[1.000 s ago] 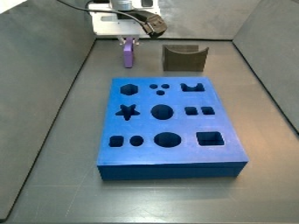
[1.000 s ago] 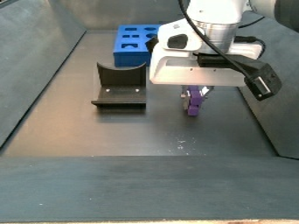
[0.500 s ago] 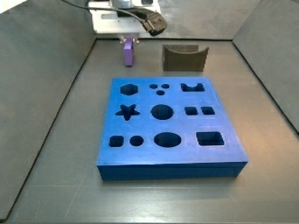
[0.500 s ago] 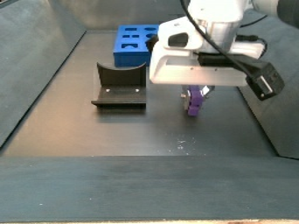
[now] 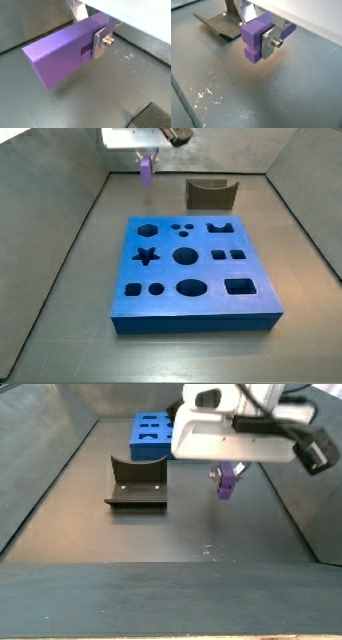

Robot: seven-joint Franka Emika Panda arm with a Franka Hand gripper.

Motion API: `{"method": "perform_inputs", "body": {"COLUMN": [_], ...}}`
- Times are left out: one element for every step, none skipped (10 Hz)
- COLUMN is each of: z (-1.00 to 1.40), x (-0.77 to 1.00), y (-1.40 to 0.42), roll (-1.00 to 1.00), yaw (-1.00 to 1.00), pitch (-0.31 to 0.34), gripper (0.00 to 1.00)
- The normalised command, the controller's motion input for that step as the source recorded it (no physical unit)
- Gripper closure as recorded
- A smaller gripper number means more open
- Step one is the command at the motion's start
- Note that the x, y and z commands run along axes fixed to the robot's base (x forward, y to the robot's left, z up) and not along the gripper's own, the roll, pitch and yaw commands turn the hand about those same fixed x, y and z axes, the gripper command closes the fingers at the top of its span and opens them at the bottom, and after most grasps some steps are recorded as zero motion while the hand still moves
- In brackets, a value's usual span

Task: Pick up the double-square object. Move up. Place the double-square object on the fixture. Regrasp the double-square object. Move to above the board. Insert the double-square object.
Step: Place the double-square object on the fixture.

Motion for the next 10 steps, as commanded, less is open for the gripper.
{"method": "perform_inputs", "body": {"z": [1.0, 1.0, 1.0, 1.0, 1.0, 1.0, 1.0, 0.91, 0.73, 0.59], "x": [0.0, 0.01, -0.01, -0.01, -0.02, -0.03, -0.03, -0.03, -0.02, -0.02], "y": [0.0, 0.0, 0.0, 0.01, 0.01, 0.01, 0.01, 0.01, 0.01, 0.0], "roll": [0.0, 0.01, 0.02, 0.03, 0.05, 0.06, 0.07, 0.08, 0.09, 0.09], "yaw": [0.0, 0.01, 0.01, 0.0, -0.01, -0.01, -0.01, -0.01, 0.01, 0.01], "pitch": [0.0, -0.005, 0.026, 0.038, 0.048, 0.055, 0.056, 0.066, 0.073, 0.078], "gripper": [1.0, 1.0, 1.0, 1.0, 1.0, 1.0, 1.0, 1.0, 1.0, 1.0]}}
